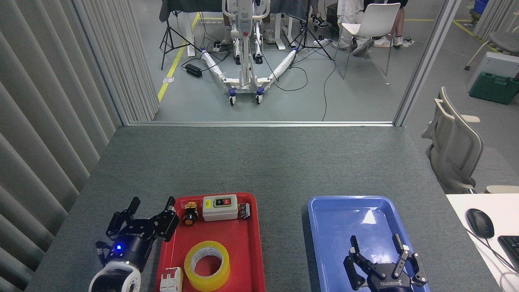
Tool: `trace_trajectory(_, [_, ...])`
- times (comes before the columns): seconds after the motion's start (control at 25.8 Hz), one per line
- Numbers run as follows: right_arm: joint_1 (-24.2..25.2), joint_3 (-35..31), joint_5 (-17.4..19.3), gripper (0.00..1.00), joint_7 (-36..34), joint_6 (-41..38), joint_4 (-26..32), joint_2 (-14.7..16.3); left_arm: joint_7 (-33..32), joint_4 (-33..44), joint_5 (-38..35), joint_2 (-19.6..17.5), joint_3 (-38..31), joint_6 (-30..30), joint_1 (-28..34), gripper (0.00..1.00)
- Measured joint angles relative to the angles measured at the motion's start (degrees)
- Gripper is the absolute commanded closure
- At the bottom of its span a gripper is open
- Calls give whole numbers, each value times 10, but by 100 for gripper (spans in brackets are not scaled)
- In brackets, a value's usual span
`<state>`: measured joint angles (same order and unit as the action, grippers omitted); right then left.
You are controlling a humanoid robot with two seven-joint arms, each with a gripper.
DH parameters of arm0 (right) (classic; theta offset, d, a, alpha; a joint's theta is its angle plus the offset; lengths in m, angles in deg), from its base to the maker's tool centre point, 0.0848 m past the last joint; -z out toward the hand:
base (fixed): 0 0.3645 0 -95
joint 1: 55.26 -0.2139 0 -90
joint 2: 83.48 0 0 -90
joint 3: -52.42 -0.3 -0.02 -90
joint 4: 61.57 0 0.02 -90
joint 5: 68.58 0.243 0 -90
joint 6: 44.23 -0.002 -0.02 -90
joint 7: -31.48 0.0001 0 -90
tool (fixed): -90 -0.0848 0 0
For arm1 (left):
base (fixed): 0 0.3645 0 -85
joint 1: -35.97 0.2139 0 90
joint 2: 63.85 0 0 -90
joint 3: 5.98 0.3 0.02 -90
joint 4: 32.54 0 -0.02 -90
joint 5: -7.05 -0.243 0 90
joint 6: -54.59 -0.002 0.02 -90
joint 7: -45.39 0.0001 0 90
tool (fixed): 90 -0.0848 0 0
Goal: Place and move tape with both arms
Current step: 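Move the left gripper toward the yellow tape roll in the red tray, then grasp the yellow tape roll with the left gripper and lift it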
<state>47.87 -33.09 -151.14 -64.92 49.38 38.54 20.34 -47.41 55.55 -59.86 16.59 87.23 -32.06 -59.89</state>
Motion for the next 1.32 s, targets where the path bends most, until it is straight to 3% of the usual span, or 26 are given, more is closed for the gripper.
trace_trajectory(0.08, [0, 0, 0, 0, -1, -6, -1, 2, -71, 0, 1, -5, 16, -11, -20, 0])
trace_trajectory(0.23, [1, 0, 0, 0, -4, -12, -2, 3, -276, 1, 2, -19, 29, 12, -64, 0])
trace_trajectory(0.43, [5, 0, -5, 0, -7, -19, -2, 4, -508, 0, 4, -79, 58, 61, -133, 0])
trace_trajectory(0.54, [8, -1, -6, 0, -9, -22, -2, 5, -605, -8, 11, -103, 88, 89, -168, 0])
trace_trajectory(0.74, [15, -2, -7, 0, -12, -23, -3, 5, -657, -75, 22, -105, 134, 164, -208, 0])
trace_trajectory(0.85, [17, -3, -7, 0, -14, -23, -3, 6, -663, -105, 23, -87, 152, 197, -230, 0])
trace_trajectory(1.12, [18, -4, -7, 0, -16, -22, -5, 7, -667, -200, 25, -36, 155, 212, -259, 0])
trace_trajectory(1.32, [17, -4, -7, 0, -16, -21, -5, 7, -667, -213, 25, -17, 156, 215, -261, 0])
